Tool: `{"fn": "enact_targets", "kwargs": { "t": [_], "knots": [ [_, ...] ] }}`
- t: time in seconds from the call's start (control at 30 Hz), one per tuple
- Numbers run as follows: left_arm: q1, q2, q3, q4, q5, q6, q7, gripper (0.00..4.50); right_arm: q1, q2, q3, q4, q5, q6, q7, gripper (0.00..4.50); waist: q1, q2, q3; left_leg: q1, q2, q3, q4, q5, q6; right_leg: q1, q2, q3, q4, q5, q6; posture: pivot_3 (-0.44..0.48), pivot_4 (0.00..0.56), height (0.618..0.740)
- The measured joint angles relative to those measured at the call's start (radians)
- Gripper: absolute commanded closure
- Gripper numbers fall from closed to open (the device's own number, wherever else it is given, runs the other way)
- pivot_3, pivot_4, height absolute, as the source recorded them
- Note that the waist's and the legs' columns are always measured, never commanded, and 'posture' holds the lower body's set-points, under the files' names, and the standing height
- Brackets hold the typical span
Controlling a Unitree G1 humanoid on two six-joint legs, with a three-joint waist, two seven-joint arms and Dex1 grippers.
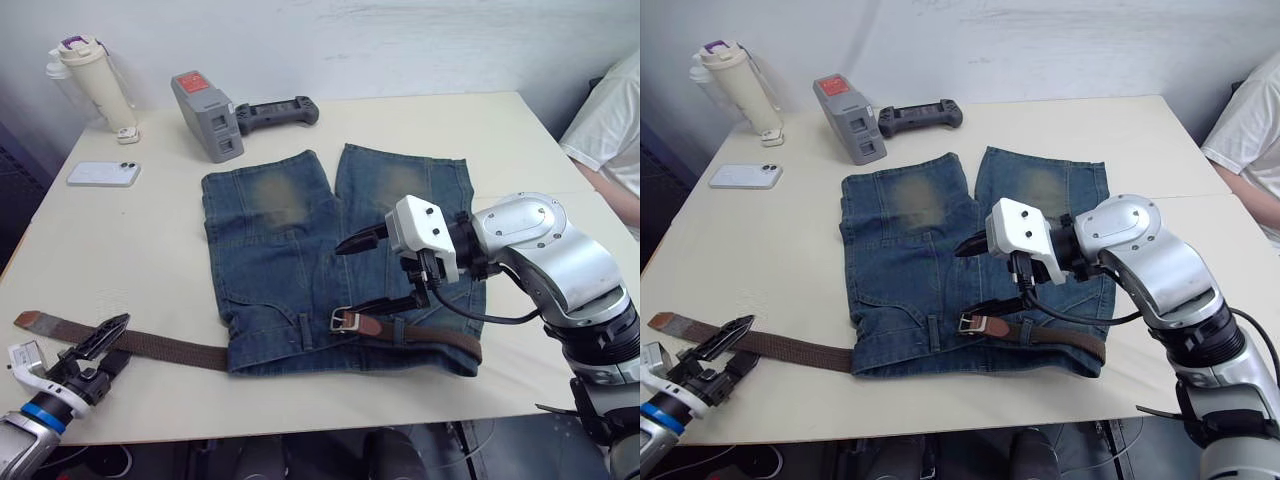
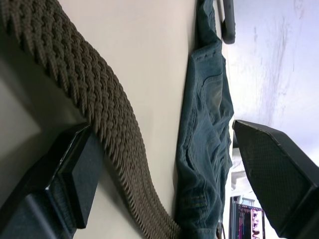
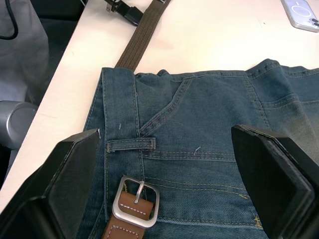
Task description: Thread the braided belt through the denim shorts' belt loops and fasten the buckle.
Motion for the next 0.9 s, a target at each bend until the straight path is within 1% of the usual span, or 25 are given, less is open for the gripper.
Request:
{"fn": "enact_targets", "kwargs": {
  "t": [0.07,0.1,0.13,0.17,0.27,0.3,0.33,0.37,0.47,0.53,0.6,0.7,0.73,0.87,0.9],
  "knots": [
    [0.021,0.004,-0.036,0.002,-0.027,-0.042,0.023,0.95,0.000,0.000,0.000,0.000,0.000,0.001,-0.005,0.00,0.001,0.000,0.000,0.000,0.000,0.000,0.000,0.000,0.000,0.000,0.000,0.000,-0.001,0.000,0.000,0.000,0.150,0.740],
    [0.028,0.005,-0.046,0.004,-0.032,-0.057,0.028,1.37,0.000,0.000,0.000,0.000,0.000,0.002,-0.008,0.00,0.002,0.000,0.000,0.000,0.000,0.000,0.000,0.000,0.000,0.000,0.000,0.000,-0.001,0.000,0.000,0.000,0.150,0.740],
    [0.035,0.008,-0.064,0.011,-0.034,-0.078,0.028,2.06,0.000,0.000,0.000,-0.001,0.000,0.003,-0.012,0.00,0.003,0.000,0.000,0.000,0.000,0.000,0.000,0.000,0.000,0.000,0.000,0.000,-0.001,0.000,0.000,0.000,0.150,0.740],
    [0.041,0.011,-0.078,0.017,-0.035,-0.094,0.026,2.32,0.000,0.000,0.000,-0.001,-0.001,0.004,-0.014,0.00,0.004,0.000,0.000,0.000,0.000,0.001,0.000,0.000,0.000,0.000,0.000,0.000,-0.001,0.000,0.000,0.000,0.150,0.740],
    [0.065,0.033,-0.134,0.021,0.007,-0.150,-0.021,3.64,0.000,-0.005,0.000,-0.010,-0.007,0.008,-0.020,0.00,0.004,0.000,0.000,0.000,0.000,0.001,0.000,0.000,0.000,0.000,0.000,-0.001,-0.002,0.000,0.000,0.000,0.150,0.740],
    [0.077,0.053,-0.161,0.016,0.038,-0.169,-0.049,4.18,0.000,-0.006,0.000,-0.013,-0.008,0.012,-0.022,0.00,0.004,0.000,0.000,-0.001,0.000,0.001,-0.001,-0.001,-0.001,0.000,0.001,-0.001,-0.003,0.000,0.000,0.000,0.150,0.740],
    [0.080,0.060,-0.180,-0.009,0.064,-0.186,-0.071,4.49,0.000,-0.006,0.000,-0.014,-0.008,0.014,-0.024,0.00,0.005,0.000,0.000,-0.001,0.000,0.001,-0.001,-0.001,-0.001,0.000,0.001,-0.001,-0.003,0.000,0.000,0.000,0.150,0.740],
    [0.083,0.068,-0.214,-0.043,0.113,-0.222,-0.103,4.49,0.000,-0.006,0.000,-0.015,-0.008,0.016,-0.027,0.00,0.006,0.001,0.001,-0.001,0.000,0.002,-0.001,-0.001,-0.001,0.000,0.001,-0.001,-0.003,0.000,0.000,0.000,0.150,0.740],
    [0.074,0.058,-0.258,-0.085,0.192,-0.305,-0.143,4.49,0.001,-0.006,-0.001,-0.015,-0.009,0.018,-0.032,0.00,0.007,0.001,0.001,-0.001,0.000,0.002,-0.002,0.000,-0.001,0.000,0.001,-0.002,-0.003,0.000,0.000,0.000,0.150,0.740],
    [0.074,0.061,-0.327,-0.148,0.302,-0.397,-0.191,4.49,0.001,-0.010,-0.001,-0.015,-0.009,0.018,-0.033,0.00,0.011,-0.001,0.002,-0.003,0.000,0.002,-0.001,0.000,-0.001,-0.001,0.001,-0.003,-0.004,0.000,0.000,0.000,0.150,0.740],
    [0.083,0.088,-0.421,-0.232,0.455,-0.501,-0.237,4.49,0.001,-0.011,-0.001,-0.015,-0.009,0.018,-0.034,0.00,0.012,-0.005,0.002,-0.004,0.000,0.002,-0.001,-0.001,-0.002,-0.001,0.001,-0.004,-0.005,0.000,-0.001,0.000,0.150,0.740],
    [0.099,0.159,-0.595,-0.351,0.727,-0.671,-0.296,4.49,0.001,-0.012,-0.001,-0.015,-0.009,0.018,-0.038,0.00,0.008,-0.010,0.004,-0.006,0.001,0.004,-0.003,-0.001,-0.002,-0.002,0.002,-0.004,-0.009,0.002,-0.002,0.000,0.150,0.740],
    [0.100,0.173,-0.625,-0.371,0.775,-0.701,-0.309,4.49,0.001,-0.012,-0.001,-0.015,-0.009,0.018,-0.039,0.00,0.006,-0.010,0.004,-0.007,0.001,0.004,-0.003,-0.002,-0.002,-0.003,0.003,-0.004,-0.010,0.002,-0.003,0.000,0.150,0.740],
    [0.109,0.295,-0.838,-0.483,1.152,-0.936,-0.356,4.49,0.001,-0.013,-0.006,-0.015,-0.009,0.018,-0.043,0.00,-0.002,-0.012,0.004,-0.011,0.003,0.008,-0.003,-0.002,-0.002,-0.009,0.004,-0.004,-0.012,0.002,-0.002,0.000,0.150,0.740],
    [0.118,0.351,-0.899,-0.492,1.272,-1.017,-0.356,4.49,0.001,-0.013,-0.006,-0.015,-0.009,0.019,-0.046,0.00,-0.004,-0.012,0.004,-0.012,0.004,0.008,-0.003,-0.003,-0.002,-0.009,0.005,-0.004,-0.013,0.002,-0.002,0.000,0.150,0.740]
  ]
}}
